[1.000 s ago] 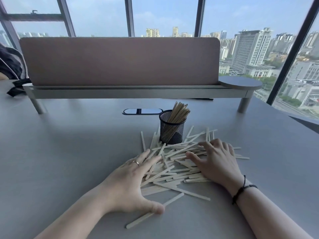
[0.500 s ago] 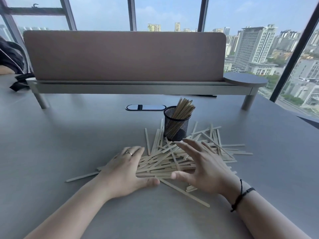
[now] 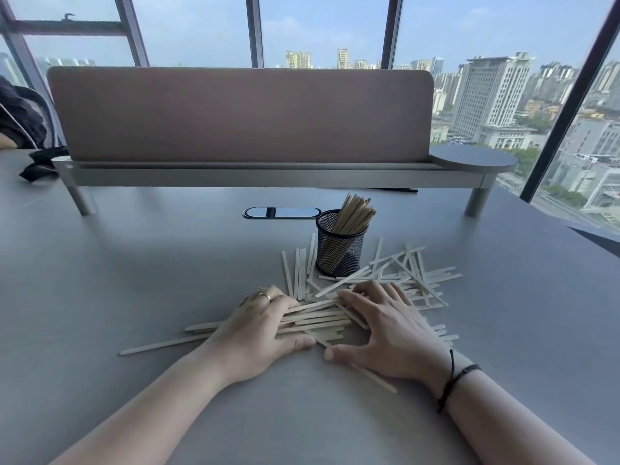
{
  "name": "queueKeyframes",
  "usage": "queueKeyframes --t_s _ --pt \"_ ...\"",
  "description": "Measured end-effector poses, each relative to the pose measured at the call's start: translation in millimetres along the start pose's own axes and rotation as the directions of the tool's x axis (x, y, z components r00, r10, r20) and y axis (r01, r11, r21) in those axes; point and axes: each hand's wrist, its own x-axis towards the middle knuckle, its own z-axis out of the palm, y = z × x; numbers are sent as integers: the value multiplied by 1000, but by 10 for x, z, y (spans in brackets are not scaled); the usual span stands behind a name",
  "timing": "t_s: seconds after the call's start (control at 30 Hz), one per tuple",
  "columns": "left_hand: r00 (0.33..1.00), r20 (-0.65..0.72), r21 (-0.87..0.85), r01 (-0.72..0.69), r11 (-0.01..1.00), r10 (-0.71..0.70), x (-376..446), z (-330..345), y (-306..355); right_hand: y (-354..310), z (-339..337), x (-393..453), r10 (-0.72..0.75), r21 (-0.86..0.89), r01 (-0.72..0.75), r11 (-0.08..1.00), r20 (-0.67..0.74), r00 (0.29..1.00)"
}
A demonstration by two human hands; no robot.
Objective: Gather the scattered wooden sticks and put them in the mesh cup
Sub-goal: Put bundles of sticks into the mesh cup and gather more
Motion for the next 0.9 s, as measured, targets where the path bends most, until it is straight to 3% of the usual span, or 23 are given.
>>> queueKeyframes --t_s 0.2,0.33,0.43,0.63,0.9 --pt "999 12 -36 -36 999 36 21 -30 23 -3 16 8 11 14 -11 1000 -57 998" --pt "980 -86 171 -161 972 178 39 35 117 11 42 15 11 22 -9 1000 -92 996" --pt "970 -60 341 -201 918 235 73 43 183 14 57 23 16 31 -13 999 -99 995" --pt "973 -25 524 -184 831 231 86 70 261 9 47 37 41 51 -37 998 -79 996" --pt "976 135 683 -217 698 171 116 4 602 39 31 25 57 107 -51 993 -57 997"
